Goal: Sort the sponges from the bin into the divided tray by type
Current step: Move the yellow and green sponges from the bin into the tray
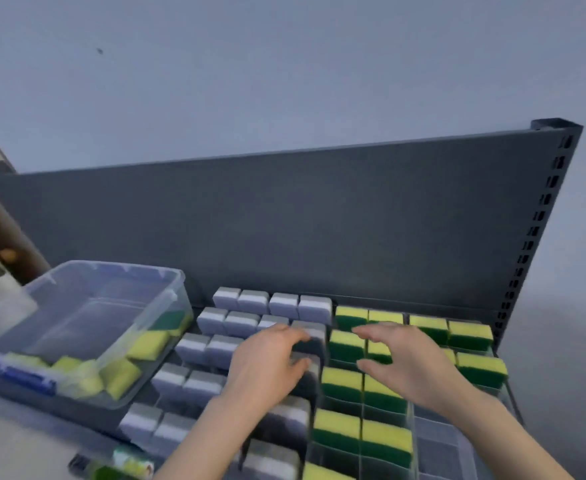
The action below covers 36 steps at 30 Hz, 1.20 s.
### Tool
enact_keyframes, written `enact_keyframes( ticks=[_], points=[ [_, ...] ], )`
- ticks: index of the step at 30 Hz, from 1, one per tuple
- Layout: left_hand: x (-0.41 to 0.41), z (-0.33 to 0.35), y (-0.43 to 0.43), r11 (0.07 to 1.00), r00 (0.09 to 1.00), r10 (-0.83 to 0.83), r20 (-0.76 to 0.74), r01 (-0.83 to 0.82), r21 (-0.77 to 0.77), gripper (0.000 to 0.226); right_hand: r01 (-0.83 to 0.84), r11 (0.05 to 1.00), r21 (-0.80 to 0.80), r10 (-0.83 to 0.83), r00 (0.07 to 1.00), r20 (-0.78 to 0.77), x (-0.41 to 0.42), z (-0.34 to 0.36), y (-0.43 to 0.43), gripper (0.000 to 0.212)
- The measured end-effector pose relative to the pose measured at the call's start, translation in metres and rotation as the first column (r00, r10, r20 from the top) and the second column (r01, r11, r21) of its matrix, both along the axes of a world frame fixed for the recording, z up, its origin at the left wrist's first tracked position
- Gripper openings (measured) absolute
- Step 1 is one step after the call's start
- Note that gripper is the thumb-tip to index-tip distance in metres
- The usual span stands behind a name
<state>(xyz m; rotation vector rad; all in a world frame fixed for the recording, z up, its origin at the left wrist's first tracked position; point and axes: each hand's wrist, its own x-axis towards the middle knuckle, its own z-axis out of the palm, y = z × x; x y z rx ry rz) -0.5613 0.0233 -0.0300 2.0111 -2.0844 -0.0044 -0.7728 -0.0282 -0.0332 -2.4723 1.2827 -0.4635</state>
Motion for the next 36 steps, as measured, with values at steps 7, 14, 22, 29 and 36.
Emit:
enact_keyframes(
  ticks=[7, 14, 22, 29, 36],
  points=[
    [0.127, 0.016, 0.053, 0.970, 0.967, 0.222, 0.122, -0.232, 0.075, 0.036, -0.029, 1.000, -0.007, 0.029, 0.995, -0.097, 0.098, 0.009, 0.026, 0.045],
    [0.243, 0.031, 0.113, 0.925, 0.915, 0.358, 0.187, -0.375, 0.063, 0.041, -0.077, 0.997, -0.009, 0.075, 0.989, -0.125, 0.201, 0.017, 0.061, 0.039],
    [0.343, 0.038, 0.169, 0.892, 0.883, 0.439, 0.169, -0.451, 0.039, 0.038, -0.121, 0.993, -0.013, 0.119, 0.988, -0.099, 0.307, 0.023, 0.095, 0.037],
    [0.389, 0.041, 0.165, 0.904, 0.898, 0.417, 0.142, -0.426, 0.039, 0.034, -0.149, 0.989, -0.013, 0.148, 0.987, -0.067, 0.368, 0.026, 0.102, 0.034],
    [0.422, 0.030, 0.134, 0.904, 0.903, 0.423, 0.073, -0.426, 0.031, 0.036, -0.223, 0.975, 0.007, 0.223, 0.973, -0.066, 0.426, 0.017, 0.069, 0.031]
  ],
)
